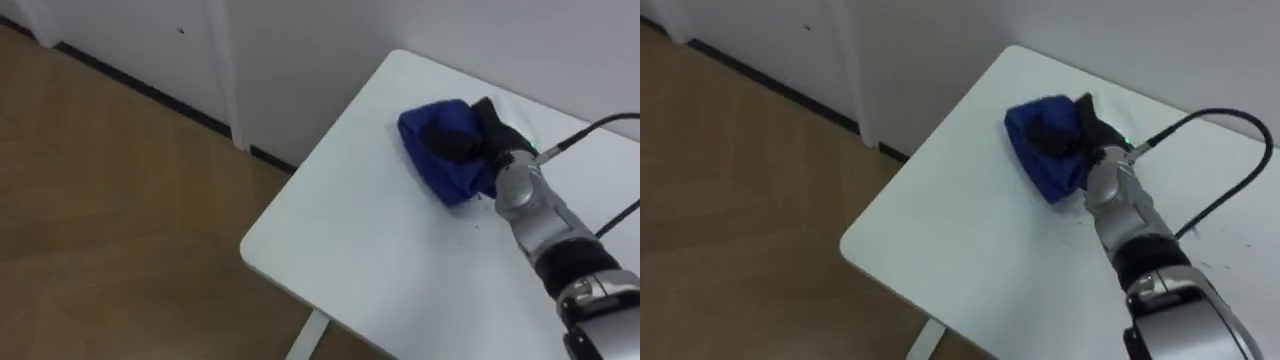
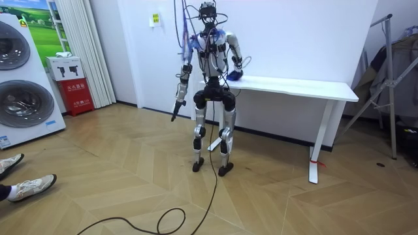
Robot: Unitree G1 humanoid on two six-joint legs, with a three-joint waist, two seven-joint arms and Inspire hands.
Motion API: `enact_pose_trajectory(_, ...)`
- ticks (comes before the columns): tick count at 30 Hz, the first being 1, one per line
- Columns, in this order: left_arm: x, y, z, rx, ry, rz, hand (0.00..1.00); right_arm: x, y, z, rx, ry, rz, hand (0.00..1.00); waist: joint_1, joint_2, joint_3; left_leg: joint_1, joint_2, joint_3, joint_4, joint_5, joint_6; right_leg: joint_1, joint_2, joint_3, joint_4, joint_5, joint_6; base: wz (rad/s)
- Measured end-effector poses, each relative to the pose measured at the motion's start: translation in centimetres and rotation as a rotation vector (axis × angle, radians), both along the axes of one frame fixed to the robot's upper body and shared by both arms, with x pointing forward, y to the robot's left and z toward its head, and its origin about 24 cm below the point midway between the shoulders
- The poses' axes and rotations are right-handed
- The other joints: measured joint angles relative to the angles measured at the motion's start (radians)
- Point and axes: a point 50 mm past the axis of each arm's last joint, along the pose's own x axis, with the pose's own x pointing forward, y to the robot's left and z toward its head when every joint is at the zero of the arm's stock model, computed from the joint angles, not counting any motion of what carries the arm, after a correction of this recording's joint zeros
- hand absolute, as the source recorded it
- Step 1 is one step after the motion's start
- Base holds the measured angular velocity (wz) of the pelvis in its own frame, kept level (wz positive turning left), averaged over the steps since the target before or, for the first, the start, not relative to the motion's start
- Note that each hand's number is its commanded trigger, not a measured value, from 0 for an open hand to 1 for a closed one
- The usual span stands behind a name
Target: Wipe table
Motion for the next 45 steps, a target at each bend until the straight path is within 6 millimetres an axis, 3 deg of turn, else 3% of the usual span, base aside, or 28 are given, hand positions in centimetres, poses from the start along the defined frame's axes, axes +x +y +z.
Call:
enact_pose_trajectory(2, -0.4, 0.2, 0.0, 0.006, 0.009, 0.006, 0.00, -2.2, -1.3, -1.3, 0.004, 0.000, -0.056, 1.00, -0.045, 0.000, 0.0007, 0.030, -0.009, 0.015, -0.003, 0.000, 0.000, 0.022, -0.009, 0.019, -0.001, -0.006, 0.009, -0.16)
enact_pose_trajectory(4, 0.0, 1.1, 0.4, 0.034, -0.030, 0.028, 0.00, -6.6, -4.4, -3.2, 0.003, 0.032, -0.225, 1.00, -0.103, -0.018, -0.0142, 0.056, -0.011, 0.044, -0.003, -0.005, 0.008, 0.036, -0.011, 0.038, 0.001, -0.007, 0.011, -0.31)
enact_pose_trajectory(5, 0.2, 1.3, 0.5, 0.044, -0.038, 0.027, 0.00, -7.8, -5.4, -3.6, 0.003, 0.041, -0.274, 1.00, -0.117, -0.021, -0.0162, 0.062, -0.011, 0.052, -0.003, -0.007, 0.011, 0.041, -0.011, 0.045, 0.000, -0.007, 0.011, -0.30)
enact_pose_trajectory(7, 1.1, 1.9, 0.9, 0.066, -0.091, 0.036, 0.00, -12.9, -8.8, -4.6, -0.003, 0.089, -0.467, 1.00, -0.165, -0.024, -0.0211, 0.082, -0.009, 0.079, -0.001, -0.024, 0.017, 0.047, -0.010, 0.077, 0.006, -0.010, 0.017, -0.37)
enact_pose_trajectory(10, 1.0, 2.7, 1.2, 0.100, -0.101, 0.028, 0.00, -18.4, -12.0, -4.9, -0.057, 0.155, -0.632, 1.00, -0.200, -0.011, -0.0299, 0.098, 0.009, 0.106, 0.021, -0.078, 0.029, 0.046, 0.000, 0.081, 0.037, -0.023, 0.033, -0.56)
enact_pose_trajectory(13, 0.9, 2.8, 1.3, 0.128, -0.095, 0.013, 0.00, -21.1, -12.9, -5.1, -0.057, 0.200, -0.723, 1.00, -0.198, -0.004, -0.0296, 0.108, 0.045, 0.153, 0.088, -0.121, 0.029, 0.024, -0.004, 0.052, 0.115, -0.027, 0.029, -0.57)
enact_pose_trajectory(15, 1.3, 2.7, 1.2, 0.130, -0.097, -0.011, 0.00, -19.9, -12.2, -5.4, -0.030, 0.197, -0.736, 1.00, -0.185, 0.005, -0.0283, 0.099, 0.081, 0.194, 0.138, -0.141, 0.029, -0.016, -0.007, 0.041, 0.200, -0.033, 0.034, -0.63)
enact_pose_trajectory(17, 2.3, 2.6, 1.1, 0.124, -0.108, -0.051, 0.00, -18.5, -10.7, -6.1, 0.007, 0.200, -0.779, 1.00, -0.134, 0.013, -0.0256, 0.071, 0.123, 0.226, 0.196, -0.158, 0.018, -0.064, -0.065, 0.011, 0.361, -0.078, 0.028, -0.59)
enact_pose_trajectory(19, 3.9, 2.7, 1.0, 0.122, -0.121, -0.130, 0.00, -14.0, -8.6, -5.9, -0.006, 0.203, -0.667, 1.00, -0.054, 0.023, -0.0227, 0.016, 0.186, 0.251, 0.261, -0.172, -0.021, -0.092, -0.165, 0.012, 0.413, -0.108, 0.045, -0.80)
enact_pose_trajectory(20, 4.1, 2.8, 1.0, 0.119, -0.117, -0.141, 0.00, -12.5, -8.0, -5.6, -0.007, 0.188, -0.625, 1.00, -0.047, 0.024, -0.0224, -0.006, 0.204, 0.250, 0.276, -0.171, -0.030, -0.093, -0.186, 0.016, 0.398, -0.107, 0.051, -0.53)
enact_pose_trajectory(22, 6.1, 3.1, 1.2, 0.095, -0.142, -0.172, 0.00, -6.0, -4.3, -3.8, 0.027, 0.112, -0.427, 1.00, 0.006, 0.025, -0.0193, -0.092, 0.265, 0.233, 0.315, -0.152, -0.070, -0.088, -0.244, 0.024, 0.294, -0.082, 0.080, -0.26)
enact_pose_trajectory(23, 6.7, 3.3, 1.4, 0.093, -0.155, -0.181, 0.00, -4.4, -3.6, -3.0, 0.036, 0.093, -0.372, 1.00, 0.018, 0.027, -0.0132, -0.108, 0.279, 0.224, 0.316, -0.142, -0.084, -0.079, -0.250, 0.020, 0.260, -0.065, 0.084, 0.05)
enact_pose_trajectory(25, 9.3, 3.8, 2.2, 0.098, -0.222, -0.196, 0.00, 0.4, -1.4, 0.2, 0.047, 0.016, -0.188, 1.00, 0.040, 0.020, 0.0153, -0.175, 0.318, 0.151, 0.306, -0.088, -0.145, -0.059, -0.262, 0.006, 0.181, -0.005, 0.089, 0.43)
enact_pose_trajectory(26, 9.5, 4.1, 2.4, 0.101, -0.229, -0.190, 0.00, 1.2, -1.0, 0.9, 0.046, -0.005, -0.157, 1.00, 0.050, 0.015, 0.0188, -0.190, 0.328, 0.134, 0.298, -0.071, -0.164, -0.065, -0.256, 0.007, 0.176, -0.001, 0.090, 0.47)
enact_pose_trajectory(27, 9.3, 4.6, 2.6, 0.101, -0.230, -0.169, 0.00, 2.4, -0.3, 2.0, 0.042, -0.034, -0.098, 1.00, 0.062, 0.009, 0.0107, -0.218, 0.358, 0.105, 0.293, -0.049, -0.192, -0.091, -0.234, -0.004, 0.219, -0.042, 0.172, 0.31)
enact_pose_trajectory(28, 8.6, 4.7, 2.4, 0.084, -0.222, -0.133, 0.00, 3.0, 0.2, 2.8, 0.025, -0.064, -0.049, 1.00, 0.068, 0.035, 0.0099, -0.221, 0.401, 0.068, 0.276, -0.025, -0.153, -0.118, -0.190, -0.028, 0.305, -0.111, 0.162, 0.30)
enact_pose_trajectory(29, 7.9, 4.7, 2.2, 0.076, -0.204, -0.127, 0.00, 2.7, 0.3, 2.6, 0.005, -0.062, -0.026, 1.00, 0.066, 0.036, 0.0067, -0.218, 0.412, 0.061, 0.252, 0.000, -0.113, -0.124, -0.174, -0.037, 0.329, -0.136, 0.142, 0.42)
enact_pose_trajectory(30, 6.7, 4.4, 1.9, 0.061, -0.173, -0.121, 0.00, 1.8, 0.1, 2.2, -0.025, -0.065, 0.003, 1.00, 0.054, 0.033, 0.0056, -0.221, 0.411, 0.060, 0.234, 0.055, -0.103, -0.120, -0.159, -0.067, 0.349, -0.172, 0.124, 0.71)
enact_pose_trajectory(31, 5.2, 4.0, 1.5, 0.038, -0.135, -0.115, 0.00, 1.0, -0.2, 1.8, -0.037, -0.068, 0.013, 1.00, 0.021, 0.035, 0.0055, -0.234, 0.393, 0.065, 0.258, 0.058, -0.108, -0.088, -0.148, -0.112, 0.332, -0.184, 0.107, 0.87)
enact_pose_trajectory(32, 4.7, 3.9, 1.4, 0.032, -0.119, -0.117, 0.00, 0.5, -0.4, 1.4, -0.044, -0.062, 0.014, 1.00, -0.002, 0.032, 0.0064, -0.244, 0.373, 0.064, 0.280, 0.054, -0.107, -0.067, -0.147, -0.134, 0.317, -0.185, 0.105, 1.06)
enact_pose_trajectory(33, 4.0, 3.7, 1.2, 0.028, -0.094, -0.125, 0.00, -0.6, -0.9, 0.7, -0.051, -0.045, 0.005, 1.00, -0.031, 0.021, 0.0070, -0.254, 0.317, 0.072, 0.318, 0.035, -0.099, -0.030, -0.148, -0.167, 0.283, -0.186, 0.103, 0.96)
enact_pose_trajectory(34, 3.6, 3.4, 1.1, 0.020, -0.084, -0.130, 0.00, -1.7, -1.5, 0.0, -0.056, -0.025, -0.009, 1.00, -0.049, 0.014, 0.0017, -0.252, 0.260, 0.078, 0.355, 0.000, -0.094, 0.006, -0.143, -0.196, 0.241, -0.184, 0.103, 0.86)
enact_pose_trajectory(35, 3.7, 3.3, 1.1, 0.018, -0.085, -0.134, 0.00, -2.0, -1.7, -0.2, -0.058, -0.018, -0.013, 1.00, -0.059, 0.015, 0.0014, -0.252, 0.238, 0.080, 0.369, -0.014, -0.096, 0.022, -0.138, -0.211, 0.224, -0.181, 0.104, 0.61)
enact_pose_trajectory(36, 4.0, 3.0, 1.1, 0.013, -0.099, -0.139, 0.00, -2.2, -1.9, -0.2, -0.059, -0.018, -0.015, 1.00, -0.063, 0.021, -0.0053, -0.249, 0.210, 0.090, 0.391, -0.046, -0.089, 0.038, -0.127, -0.222, 0.206, -0.178, 0.104, 0.27)
enact_pose_trajectory(38, 4.6, 2.7, 1.1, 0.004, -0.125, -0.141, 0.00, -2.1, -2.0, 0.0, -0.060, -0.010, -0.007, 1.00, -0.050, 0.032, -0.0097, -0.228, 0.187, 0.098, 0.392, -0.077, -0.079, 0.039, -0.117, -0.206, 0.205, -0.178, 0.104, -0.18)
enact_pose_trajectory(40, 4.2, 2.0, 0.8, -0.014, -0.119, -0.130, 0.00, -1.5, -1.9, 0.5, -0.076, 0.002, 0.020, 1.00, -0.006, 0.048, -0.0106, -0.158, 0.165, 0.101, 0.330, -0.086, -0.085, 0.028, -0.124, -0.134, 0.192, -0.161, 0.115, -0.80)
enact_pose_trajectory(43, 3.7, 1.9, 0.8, -0.013, -0.118, -0.123, 0.00, -0.8, -1.7, 1.1, -0.080, -0.007, 0.040, 1.00, 0.007, 0.052, -0.0115, -0.105, 0.152, 0.137, 0.226, -0.086, -0.105, 0.002, -0.124, -0.080, 0.161, -0.122, 0.125, -0.62)
enact_pose_trajectory(45, 3.6, 1.9, 0.8, -0.009, -0.117, -0.119, 0.00, -0.6, -1.6, 1.3, -0.080, -0.015, 0.047, 1.00, 0.024, 0.047, -0.0116, -0.081, 0.144, 0.153, 0.176, -0.074, -0.109, -0.021, -0.126, -0.068, 0.155, -0.101, 0.122, -0.55)
